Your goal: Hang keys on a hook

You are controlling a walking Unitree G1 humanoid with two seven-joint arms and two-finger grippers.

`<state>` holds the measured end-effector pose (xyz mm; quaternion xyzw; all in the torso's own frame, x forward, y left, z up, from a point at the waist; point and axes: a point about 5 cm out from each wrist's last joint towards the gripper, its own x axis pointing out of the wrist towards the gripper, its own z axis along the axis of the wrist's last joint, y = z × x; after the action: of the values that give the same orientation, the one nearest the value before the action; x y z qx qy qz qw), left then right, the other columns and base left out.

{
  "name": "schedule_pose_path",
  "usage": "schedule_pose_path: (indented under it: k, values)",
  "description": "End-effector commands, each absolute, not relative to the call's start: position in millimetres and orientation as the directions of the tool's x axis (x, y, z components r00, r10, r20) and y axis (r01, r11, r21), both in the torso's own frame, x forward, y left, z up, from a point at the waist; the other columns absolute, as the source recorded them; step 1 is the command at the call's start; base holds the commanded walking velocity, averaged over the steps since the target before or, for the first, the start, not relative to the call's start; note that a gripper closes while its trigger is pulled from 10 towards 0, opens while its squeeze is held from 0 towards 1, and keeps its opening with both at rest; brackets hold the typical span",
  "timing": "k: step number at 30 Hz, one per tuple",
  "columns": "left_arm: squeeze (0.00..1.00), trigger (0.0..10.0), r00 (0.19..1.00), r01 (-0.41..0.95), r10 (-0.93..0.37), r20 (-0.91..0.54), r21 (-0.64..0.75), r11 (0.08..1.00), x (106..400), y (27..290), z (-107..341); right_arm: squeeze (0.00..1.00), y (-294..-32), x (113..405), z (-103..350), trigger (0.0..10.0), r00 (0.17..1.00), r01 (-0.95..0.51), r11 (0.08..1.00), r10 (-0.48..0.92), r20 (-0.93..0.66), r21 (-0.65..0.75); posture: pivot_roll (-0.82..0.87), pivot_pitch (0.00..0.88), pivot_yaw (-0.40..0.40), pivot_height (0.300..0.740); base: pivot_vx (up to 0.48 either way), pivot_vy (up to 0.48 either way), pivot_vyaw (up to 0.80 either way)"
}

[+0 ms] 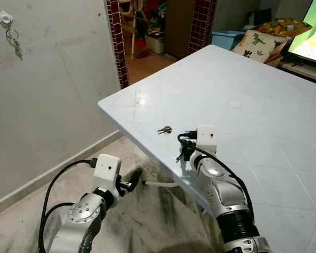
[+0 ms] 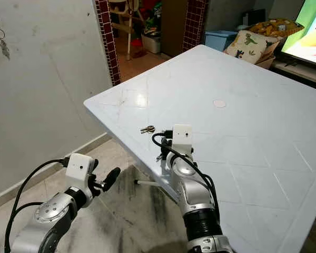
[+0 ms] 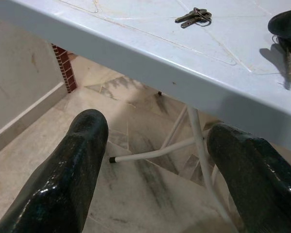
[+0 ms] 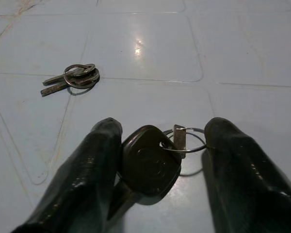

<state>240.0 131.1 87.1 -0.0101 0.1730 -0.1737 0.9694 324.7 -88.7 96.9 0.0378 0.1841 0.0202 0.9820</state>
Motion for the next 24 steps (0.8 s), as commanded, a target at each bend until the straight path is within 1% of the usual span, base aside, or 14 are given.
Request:
schedule_pose_path:
  k: [1,3,4,7,14,16,18,19,21,24]
  values:
    - [0.00,10.0,0.874,0.334,-0.344,-0.343,-0.089,0.938,240.1,130.5,86.0,0.00,-88.1,322.6,92.7,4.2,0.919,-0.014,0.995,0.051,-0.391,0.097,0.05,0.031,-0.016,0.740,0.000,0.000,0.00]
    - [0.00,10.0,0.874,0.335,-0.344,-0.343,-0.089,0.938,240.1,130.5,85.9,0.00,-87.6,322.3,92.8,9.6,0.918,-0.014,0.995,0.052,-0.393,0.100,0.05,0.031,-0.016,0.740,0.000,0.000,0.00]
    - [0.00,10.0,0.874,0.334,-0.344,-0.343,-0.089,0.938,240.1,130.5,85.8,0.00,-86.9,322.0,93.8,10.0,0.919,-0.014,0.994,0.055,-0.390,0.107,0.05,0.031,-0.017,0.740,0.000,0.000,0.00]
    - [0.00,10.0,0.874,0.332,-0.342,-0.345,-0.090,0.939,240.2,130.7,85.4,0.00,-84.8,324.1,102.9,10.0,0.940,-0.054,0.995,0.079,-0.333,0.084,0.05,0.031,-0.017,0.740,0.000,0.000,0.00]
    - [0.00,10.0,0.874,0.333,-0.344,-0.345,-0.091,0.938,240.6,130.4,85.5,0.00,-82.7,324.9,108.5,10.0,0.943,-0.107,0.990,0.132,-0.304,0.096,0.05,0.031,-0.016,0.740,0.000,0.000,0.00]
    - [0.00,10.0,0.874,0.332,-0.344,-0.345,-0.094,0.939,240.7,130.2,85.3,0.00,-82.2,324.6,112.5,10.0,0.944,-0.159,0.984,0.177,-0.280,0.087,0.05,0.032,-0.016,0.740,0.000,0.000,0.00]
    - [0.00,10.0,0.874,0.331,-0.344,-0.345,-0.096,0.939,240.8,130.1,85.2,0.00,-83.2,324.4,113.5,10.0,0.943,-0.175,0.981,0.191,-0.272,0.082,0.05,0.033,-0.017,0.740,0.000,0.000,0.00]
    - [0.00,10.0,0.873,0.331,-0.344,-0.345,-0.099,0.939,241.1,130.0,85.0,0.00,-88.9,325.3,114.4,10.0,0.947,-0.166,0.984,0.179,-0.267,0.069,0.05,0.033,-0.018,0.740,0.000,0.000,0.00]
    - [0.00,10.0,0.873,0.331,-0.344,-0.345,-0.099,0.939,241.1,130.0,85.0,0.00,-88.9,325.3,114.4,10.0,0.947,-0.166,0.984,0.179,-0.267,0.069,0.05,0.033,-0.018,0.740,0.000,0.000,0.00]
    - [0.00,10.0,0.873,0.330,-0.344,-0.346,-0.102,0.938,241.4,129.7,84.9,0.00,-98.8,327.4,120.3,10.0,0.963,-0.125,0.991,0.132,-0.235,0.047,0.04,0.034,-0.018,0.740,0.000,0.000,0.00]
